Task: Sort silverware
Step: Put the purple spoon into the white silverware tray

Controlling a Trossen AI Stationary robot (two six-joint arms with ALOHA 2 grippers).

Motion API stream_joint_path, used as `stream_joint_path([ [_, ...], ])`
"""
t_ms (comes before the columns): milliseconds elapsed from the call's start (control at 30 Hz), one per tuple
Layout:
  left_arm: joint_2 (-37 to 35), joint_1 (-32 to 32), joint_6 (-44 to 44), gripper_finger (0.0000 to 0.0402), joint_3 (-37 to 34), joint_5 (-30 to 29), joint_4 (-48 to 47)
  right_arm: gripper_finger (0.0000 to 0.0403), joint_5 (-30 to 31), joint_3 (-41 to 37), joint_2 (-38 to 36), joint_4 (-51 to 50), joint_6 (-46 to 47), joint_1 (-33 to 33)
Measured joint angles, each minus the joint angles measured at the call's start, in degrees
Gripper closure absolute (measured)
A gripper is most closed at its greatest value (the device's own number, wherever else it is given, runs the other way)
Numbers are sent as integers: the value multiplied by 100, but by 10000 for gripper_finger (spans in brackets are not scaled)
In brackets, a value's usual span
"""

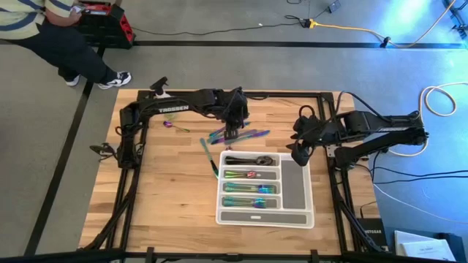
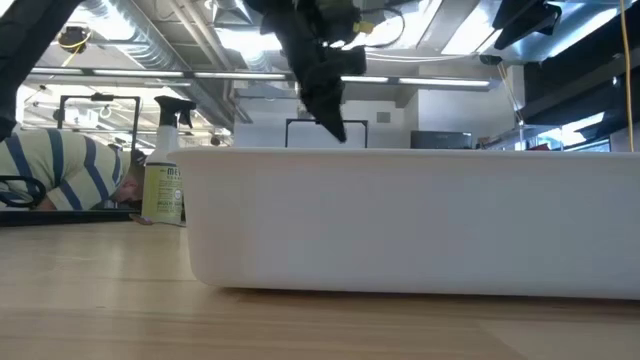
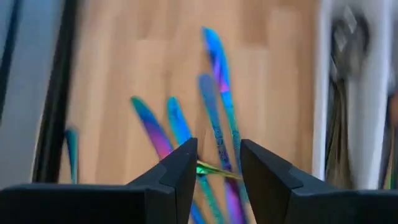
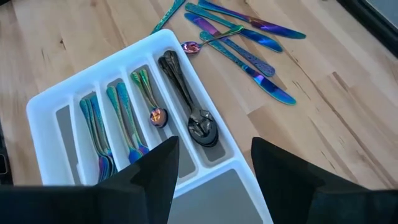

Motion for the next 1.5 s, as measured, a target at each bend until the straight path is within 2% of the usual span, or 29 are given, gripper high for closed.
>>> stream_joint_path([
  [167, 159, -22, 2597, 293, -245, 418, -201, 217, 2, 0, 0, -7, 0, 0],
  [300, 336, -52, 3863, 293, -572, 458, -125, 217, 4, 0, 1, -5, 104, 0],
  [367, 484, -47, 4200, 293, -649, 451, -145, 217, 2, 0, 2, -19, 178, 0],
  [600, 757, -50, 4296, 293, -652, 571, 302, 217, 0, 0, 0, -26, 276, 0],
  [800, 932, -70, 4293, 293, -649, 735, 287, 217, -4, 0, 0, -65, 194, 0],
  [1033, 919, -85, 4522, 293, -645, 405, 246, 217, -56, 0, 2, -65, 63, 0],
  [1167, 924, -76, 4558, 293, -645, 516, 161, 217, -82, 0, 0, -65, -4, 0],
  [1500, 1013, -69, 4758, 293, -645, 345, 110, 217, -160, 0, 0, -68, -63, 2],
])
